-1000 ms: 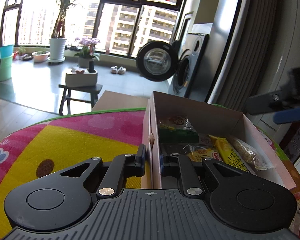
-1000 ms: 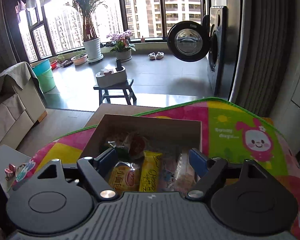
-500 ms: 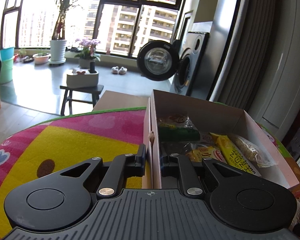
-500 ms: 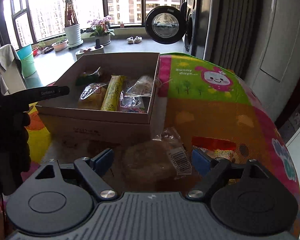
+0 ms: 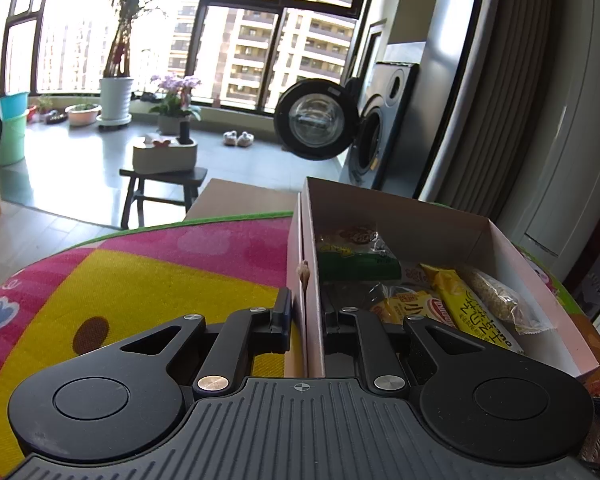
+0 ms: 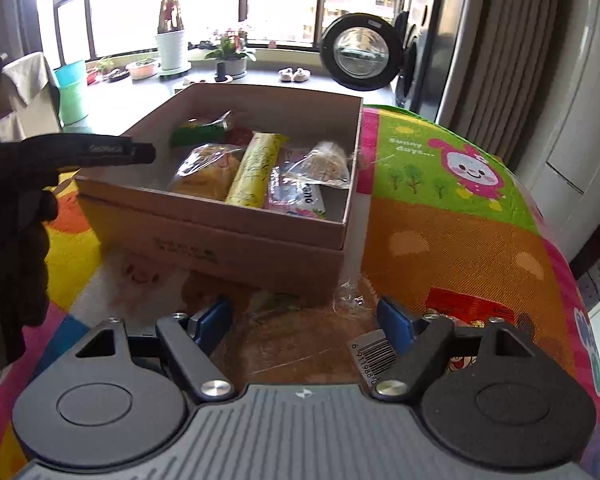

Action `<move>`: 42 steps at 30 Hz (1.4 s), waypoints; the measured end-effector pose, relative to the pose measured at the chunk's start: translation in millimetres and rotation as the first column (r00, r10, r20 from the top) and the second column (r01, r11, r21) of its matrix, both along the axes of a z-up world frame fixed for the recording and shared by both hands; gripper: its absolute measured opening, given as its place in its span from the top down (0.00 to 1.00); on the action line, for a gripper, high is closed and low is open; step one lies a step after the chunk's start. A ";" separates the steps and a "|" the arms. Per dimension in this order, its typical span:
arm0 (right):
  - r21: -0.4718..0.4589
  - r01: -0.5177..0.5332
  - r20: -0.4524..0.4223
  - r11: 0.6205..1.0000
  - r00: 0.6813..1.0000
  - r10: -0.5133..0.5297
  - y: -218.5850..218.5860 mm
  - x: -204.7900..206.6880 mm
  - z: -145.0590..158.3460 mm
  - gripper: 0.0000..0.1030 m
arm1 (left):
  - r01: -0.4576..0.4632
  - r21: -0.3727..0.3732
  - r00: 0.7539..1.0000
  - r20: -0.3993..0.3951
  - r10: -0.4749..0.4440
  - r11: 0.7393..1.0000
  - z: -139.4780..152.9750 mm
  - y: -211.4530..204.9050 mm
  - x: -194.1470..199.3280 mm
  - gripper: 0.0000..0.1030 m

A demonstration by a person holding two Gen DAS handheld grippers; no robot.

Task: Organize objects
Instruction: 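Move the right tool toward the clear-bagged round bread roll, then grasp the clear-bagged round bread roll with the right tool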

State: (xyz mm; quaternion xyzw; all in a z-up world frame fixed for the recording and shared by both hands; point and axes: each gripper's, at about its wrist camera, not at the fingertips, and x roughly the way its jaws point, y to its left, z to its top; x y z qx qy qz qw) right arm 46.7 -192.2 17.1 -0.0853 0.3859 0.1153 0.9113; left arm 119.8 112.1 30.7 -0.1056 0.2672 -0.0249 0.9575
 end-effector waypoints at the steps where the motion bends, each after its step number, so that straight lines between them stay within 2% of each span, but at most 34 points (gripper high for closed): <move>1: -0.007 -0.035 -0.002 0.999 0.999 0.035 1.7 -7.6 1.2 0.24 | 0.000 0.000 1.000 0.000 0.000 1.000 0.0 -0.1 0.1 0.86; 4: -0.034 -0.133 -0.008 0.991 0.991 0.133 8.0 -33.0 3.1 0.24 | 0.000 0.001 1.000 0.000 0.000 1.000 -0.1 0.1 -0.3 0.86; 8: -0.132 -0.247 0.003 0.960 0.968 0.250 16.8 -66.6 2.7 0.24 | 0.000 0.001 1.000 0.000 0.000 1.000 0.0 0.1 -0.4 0.86; 11: -0.190 -0.276 -0.010 0.942 0.960 0.280 16.7 -80.8 5.0 0.21 | 0.000 0.002 1.000 -0.004 0.000 1.000 -0.9 1.2 0.9 0.86; 18: -0.206 -0.228 -0.025 0.952 0.973 0.228 -3.9 -94.7 9.2 0.12 | 0.000 0.004 1.000 -0.006 0.000 1.000 -1.0 2.2 0.4 0.86; 27: -0.250 -0.108 -0.042 0.962 0.994 0.101 -41.1 -100.7 6.5 0.11 | 0.000 0.004 1.000 -0.006 0.000 1.000 -0.9 2.1 0.5 0.86; 29: -0.197 -0.072 -0.067 0.978 0.996 0.060 -52.7 -97.4 8.9 0.11 | 0.000 0.003 1.000 -0.006 0.000 1.000 -0.8 2.5 0.2 0.86; 31: -0.076 -0.031 -0.096 0.997 0.995 0.024 -66.0 -94.3 16.4 0.11 | 0.000 0.004 1.000 -0.006 0.000 1.000 -0.9 2.0 0.6 0.86; 34: 0.039 0.001 -0.081 0.999 0.997 0.002 -76.1 -94.9 29.1 0.09 | 0.000 0.005 1.000 -0.007 0.000 1.000 -0.9 1.6 0.8 0.86; 37: 0.025 0.000 -0.047 1.000 0.999 0.001 -72.6 -93.8 30.3 0.04 | 0.000 0.007 1.000 -0.008 0.000 1.000 -1.4 1.6 0.9 0.86; 42: 0.003 -0.033 -0.052 0.999 0.998 0.033 -51.4 -81.6 13.7 0.04 | 0.000 0.007 1.000 -0.008 0.000 1.000 -1.2 1.4 1.0 0.86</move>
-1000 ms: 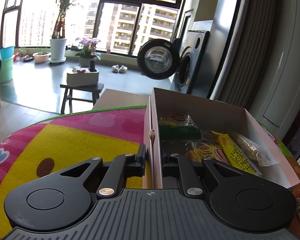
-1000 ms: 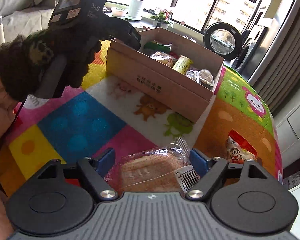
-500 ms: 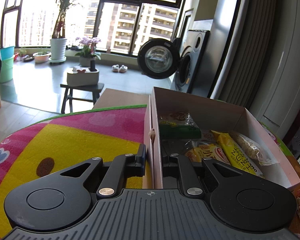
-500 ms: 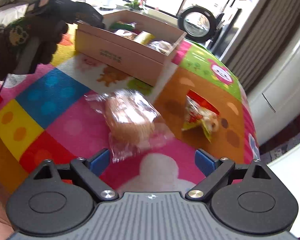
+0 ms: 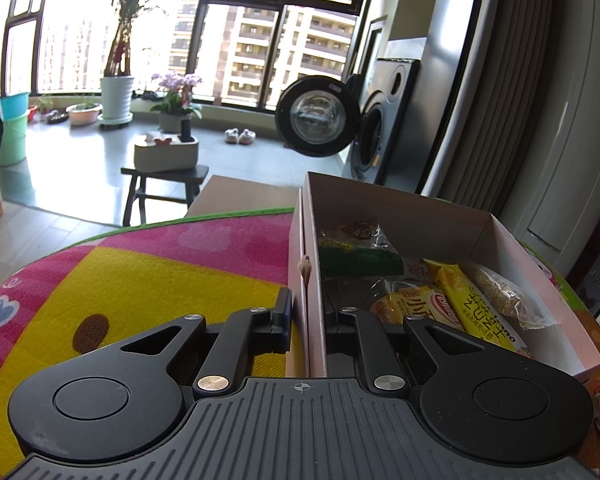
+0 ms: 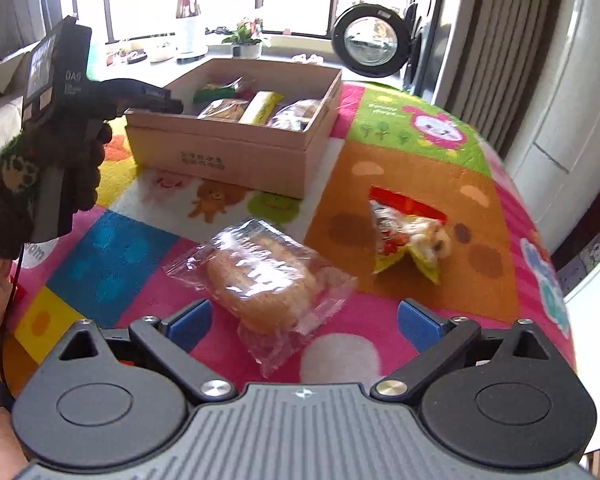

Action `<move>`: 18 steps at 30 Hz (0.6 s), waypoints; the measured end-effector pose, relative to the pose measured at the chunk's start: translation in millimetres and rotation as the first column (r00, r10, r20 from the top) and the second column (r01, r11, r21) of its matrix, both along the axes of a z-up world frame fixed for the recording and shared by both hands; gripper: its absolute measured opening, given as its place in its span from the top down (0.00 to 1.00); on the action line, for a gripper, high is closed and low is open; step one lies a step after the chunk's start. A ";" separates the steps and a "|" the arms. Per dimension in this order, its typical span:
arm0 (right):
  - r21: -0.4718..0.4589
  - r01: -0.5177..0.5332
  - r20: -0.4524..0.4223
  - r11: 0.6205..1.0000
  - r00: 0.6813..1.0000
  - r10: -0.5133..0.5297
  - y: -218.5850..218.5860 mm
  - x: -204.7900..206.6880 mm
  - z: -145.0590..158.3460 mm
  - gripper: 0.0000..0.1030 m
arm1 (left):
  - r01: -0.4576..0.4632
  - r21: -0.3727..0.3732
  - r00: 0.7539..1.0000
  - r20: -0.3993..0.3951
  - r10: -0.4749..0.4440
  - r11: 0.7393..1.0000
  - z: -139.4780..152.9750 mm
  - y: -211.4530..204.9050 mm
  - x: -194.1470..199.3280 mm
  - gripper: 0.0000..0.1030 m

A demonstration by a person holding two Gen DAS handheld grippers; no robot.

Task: Organize objects
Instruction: 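Grasp the clear-bagged round bread roll with the right tool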

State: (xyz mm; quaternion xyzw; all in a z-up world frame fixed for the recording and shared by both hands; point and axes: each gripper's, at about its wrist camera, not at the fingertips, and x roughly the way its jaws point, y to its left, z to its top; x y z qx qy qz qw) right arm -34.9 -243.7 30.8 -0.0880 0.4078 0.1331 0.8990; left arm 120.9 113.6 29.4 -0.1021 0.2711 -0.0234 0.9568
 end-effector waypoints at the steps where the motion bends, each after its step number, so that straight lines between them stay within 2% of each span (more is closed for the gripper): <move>1: -0.002 -0.007 -0.006 1.000 1.000 0.007 5.4 2.5 -3.7 0.04 | 0.000 0.000 1.000 0.000 0.000 1.000 0.0 -0.2 0.1 0.86; 6: 0.035 -0.122 -0.031 0.992 0.992 0.123 32.8 -5.0 -12.4 0.03 | 0.000 0.000 1.000 0.000 0.000 1.000 0.2 -0.2 0.1 0.86; 8: 0.109 -0.203 -0.041 0.973 0.977 0.208 38.6 -13.1 -8.4 0.03 | 0.000 0.001 1.000 0.000 0.000 1.000 0.2 -0.2 0.1 0.86; 11: 0.183 -0.262 -0.029 0.948 0.962 0.271 40.5 -22.7 2.6 0.03 | 0.000 0.001 1.000 0.000 0.000 1.000 0.3 -0.5 0.3 0.86; 15: 0.174 -0.250 0.011 0.953 0.968 0.252 40.3 -25.3 13.7 0.02 | 0.000 0.001 1.000 0.000 0.000 1.000 0.4 -0.5 0.3 0.86; 18: 0.175 -0.188 0.018 0.967 0.982 0.188 37.6 -15.3 13.4 0.00 | 0.000 0.001 1.000 0.000 0.000 1.000 0.4 -0.6 0.4 0.86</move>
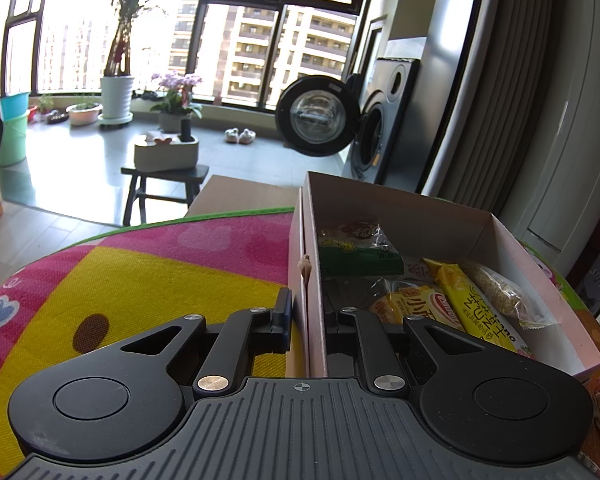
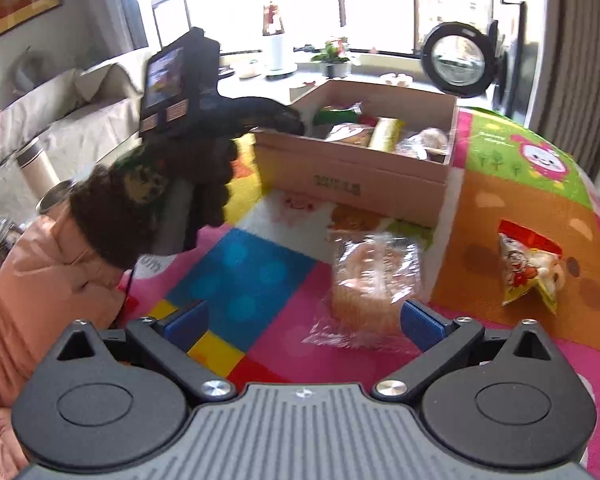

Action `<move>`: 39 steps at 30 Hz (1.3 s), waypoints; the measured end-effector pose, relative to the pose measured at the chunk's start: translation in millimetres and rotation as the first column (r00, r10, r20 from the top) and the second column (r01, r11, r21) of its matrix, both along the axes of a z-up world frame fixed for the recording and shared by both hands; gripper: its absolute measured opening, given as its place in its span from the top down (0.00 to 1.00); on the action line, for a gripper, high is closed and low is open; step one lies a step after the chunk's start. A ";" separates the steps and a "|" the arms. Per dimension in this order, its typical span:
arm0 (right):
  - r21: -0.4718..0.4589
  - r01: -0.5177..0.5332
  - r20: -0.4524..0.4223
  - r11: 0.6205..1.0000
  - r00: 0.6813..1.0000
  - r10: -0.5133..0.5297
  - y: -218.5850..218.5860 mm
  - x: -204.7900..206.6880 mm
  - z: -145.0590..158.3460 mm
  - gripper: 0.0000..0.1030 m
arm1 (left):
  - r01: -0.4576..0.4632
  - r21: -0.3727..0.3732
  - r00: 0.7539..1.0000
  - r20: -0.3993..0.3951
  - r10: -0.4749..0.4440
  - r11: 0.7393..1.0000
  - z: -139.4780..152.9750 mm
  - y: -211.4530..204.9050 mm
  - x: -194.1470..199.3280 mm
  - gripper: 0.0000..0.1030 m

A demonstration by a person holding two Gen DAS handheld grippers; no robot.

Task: Organize objects
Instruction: 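Grasp the clear-bagged round bread roll with the right tool, then carry the bread roll over the pink box and lower it inside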

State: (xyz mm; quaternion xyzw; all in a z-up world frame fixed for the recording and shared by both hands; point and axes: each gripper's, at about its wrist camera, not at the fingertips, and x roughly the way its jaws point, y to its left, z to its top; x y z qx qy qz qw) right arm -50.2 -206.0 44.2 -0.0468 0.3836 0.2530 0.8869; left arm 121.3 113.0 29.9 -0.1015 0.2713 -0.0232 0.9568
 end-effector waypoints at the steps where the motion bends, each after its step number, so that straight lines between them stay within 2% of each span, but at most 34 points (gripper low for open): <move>1: -0.001 0.042 -0.003 0.999 0.999 -0.042 -0.9 7.7 -2.8 0.00 | 0.000 0.000 1.000 0.000 0.000 1.000 0.0 -0.1 0.1 0.86; 6: -0.072 0.176 -0.006 0.982 0.984 -0.177 6.4 39.5 -23.3 0.00 | 0.000 -0.001 1.000 0.000 0.000 1.000 0.1 0.2 0.0 0.86; 10: -0.096 0.163 -0.037 0.982 0.985 -0.167 20.0 57.9 -41.0 0.00 | 0.000 -0.001 1.000 0.000 0.000 1.000 0.2 -0.5 0.3 0.86; 13: -0.107 0.137 -0.028 0.985 0.990 -0.141 29.6 59.9 -45.2 0.02 | 0.000 -0.012 1.000 0.001 0.000 1.000 0.3 0.3 -1.0 0.86; 17: -0.134 0.093 -0.014 0.987 0.995 -0.096 36.4 56.4 -44.7 0.18 | 0.001 -0.012 1.000 0.006 -0.001 1.000 -0.6 -0.8 -2.9 0.85; 19: -0.125 0.104 -0.028 0.987 0.994 -0.109 31.2 56.8 -41.7 0.33 | 0.001 -0.014 1.000 0.007 -0.001 1.000 -0.4 -1.0 -3.1 0.85; 21: -0.110 0.125 -0.044 0.986 0.990 -0.131 23.5 57.9 -37.4 0.41 | 0.000 -0.012 1.000 0.009 0.000 1.000 -0.5 -1.3 -3.5 0.85; 24: -0.081 0.161 -0.065 0.984 0.984 -0.166 11.8 57.2 -31.6 0.44 | -0.005 -0.005 1.000 0.021 0.005 1.000 -0.9 -3.7 -3.7 0.86; 28: -0.069 0.156 -0.020 0.985 0.987 -0.158 3.4 52.6 -11.4 0.44 | 0.001 -0.011 0.997 0.072 0.000 1.000 5.0 -2.0 -9.6 0.88; 31: -0.026 0.139 0.077 0.990 0.988 -0.136 -0.7 56.7 26.2 0.44 | 0.018 0.010 0.997 0.075 -0.019 1.000 3.9 -3.0 -9.8 0.88; 35: 0.038 0.118 0.196 0.992 0.973 -0.123 -2.4 75.2 69.1 0.44 | 0.024 0.022 0.997 0.072 -0.025 0.999 4.6 -4.4 -9.2 0.88; 39: 0.049 0.112 0.244 0.992 0.962 -0.121 3.9 101.9 81.9 0.44 | 0.028 0.020 0.997 0.065 -0.030 0.999 4.6 -3.5 -8.1 0.87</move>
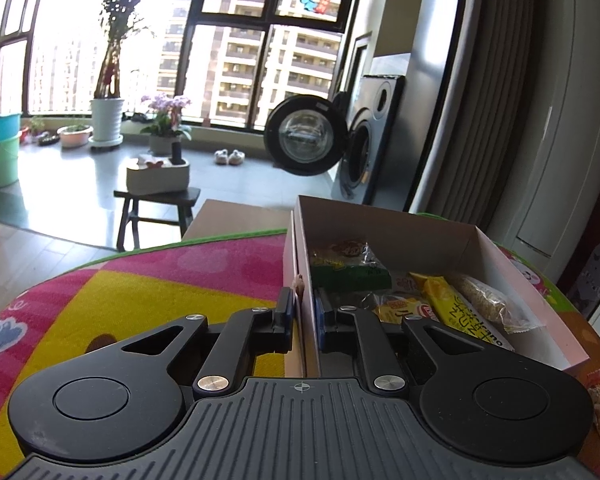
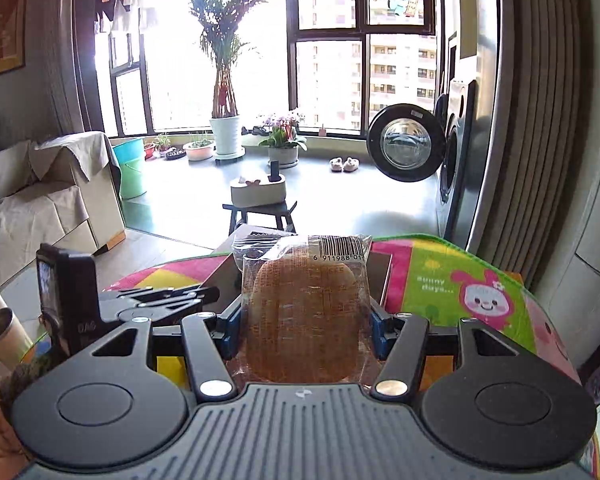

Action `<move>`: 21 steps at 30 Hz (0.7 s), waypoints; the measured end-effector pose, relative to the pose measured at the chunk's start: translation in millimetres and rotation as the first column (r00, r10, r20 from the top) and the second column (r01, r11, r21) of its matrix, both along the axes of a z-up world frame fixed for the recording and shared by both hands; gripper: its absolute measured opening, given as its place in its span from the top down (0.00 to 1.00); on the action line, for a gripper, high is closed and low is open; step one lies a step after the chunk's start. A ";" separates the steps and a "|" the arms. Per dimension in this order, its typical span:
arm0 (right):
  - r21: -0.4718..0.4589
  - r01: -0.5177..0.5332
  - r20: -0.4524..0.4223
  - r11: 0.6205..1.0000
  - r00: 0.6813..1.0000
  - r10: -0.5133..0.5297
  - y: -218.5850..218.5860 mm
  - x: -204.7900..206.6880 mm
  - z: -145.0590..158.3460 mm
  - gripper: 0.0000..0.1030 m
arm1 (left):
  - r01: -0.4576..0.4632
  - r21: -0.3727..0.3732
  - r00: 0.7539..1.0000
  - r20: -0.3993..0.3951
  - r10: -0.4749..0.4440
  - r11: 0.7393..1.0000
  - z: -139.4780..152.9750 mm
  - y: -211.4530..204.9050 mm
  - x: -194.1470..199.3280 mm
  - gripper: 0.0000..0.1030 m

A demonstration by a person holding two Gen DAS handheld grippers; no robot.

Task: Organize objects
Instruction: 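Carry the bread roll over the pink box and lower it inside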

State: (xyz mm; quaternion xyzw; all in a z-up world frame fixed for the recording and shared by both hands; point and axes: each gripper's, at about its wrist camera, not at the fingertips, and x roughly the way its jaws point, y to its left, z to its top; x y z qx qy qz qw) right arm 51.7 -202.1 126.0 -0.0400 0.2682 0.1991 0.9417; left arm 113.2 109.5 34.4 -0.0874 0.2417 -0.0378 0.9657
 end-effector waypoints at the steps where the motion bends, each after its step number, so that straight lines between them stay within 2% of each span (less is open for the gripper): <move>1: -0.004 -0.001 0.000 1.000 1.000 0.001 1.5 8.0 1.4 0.44 | -0.002 -0.003 1.000 0.001 0.002 1.000 0.1 0.1 -0.5 0.87; 5: -0.027 -0.011 -0.018 1.000 1.000 0.011 9.6 42.9 3.2 0.44 | -0.009 0.040 1.000 0.013 0.009 0.999 0.5 -6.1 -2.2 0.89; 9: 0.009 -0.015 -0.143 1.000 0.990 0.016 17.3 102.2 -8.8 0.44 | -0.015 0.074 1.000 0.023 0.013 0.997 0.1 -10.0 -3.2 0.89; 11: 0.024 -0.006 -0.206 1.000 0.979 0.011 26.7 136.1 -26.1 0.44 | -0.015 0.061 1.000 0.021 0.013 0.998 -0.1 -8.2 -2.3 0.89; 14: 0.021 0.008 -0.248 1.000 0.969 -0.003 42.5 172.7 -52.3 0.44 | -0.014 0.044 1.000 0.018 0.014 0.999 -0.4 -5.8 -1.6 0.89; 16: 0.043 0.017 -0.315 0.999 0.949 -0.003 51.5 192.3 -72.3 0.45 | -0.014 0.037 1.000 0.017 0.014 0.999 -0.5 -4.7 -1.9 0.89; 19: 0.060 0.019 -0.377 0.998 0.926 0.005 64.1 198.8 -94.3 0.45 | -0.012 0.025 1.000 0.013 0.012 1.000 0.0 -2.7 -1.7 0.88; 21: 0.030 0.010 -0.363 0.999 0.932 0.001 70.9 194.9 -93.7 0.46 | -0.013 0.020 1.000 0.010 0.013 1.000 0.0 -1.6 -2.1 0.88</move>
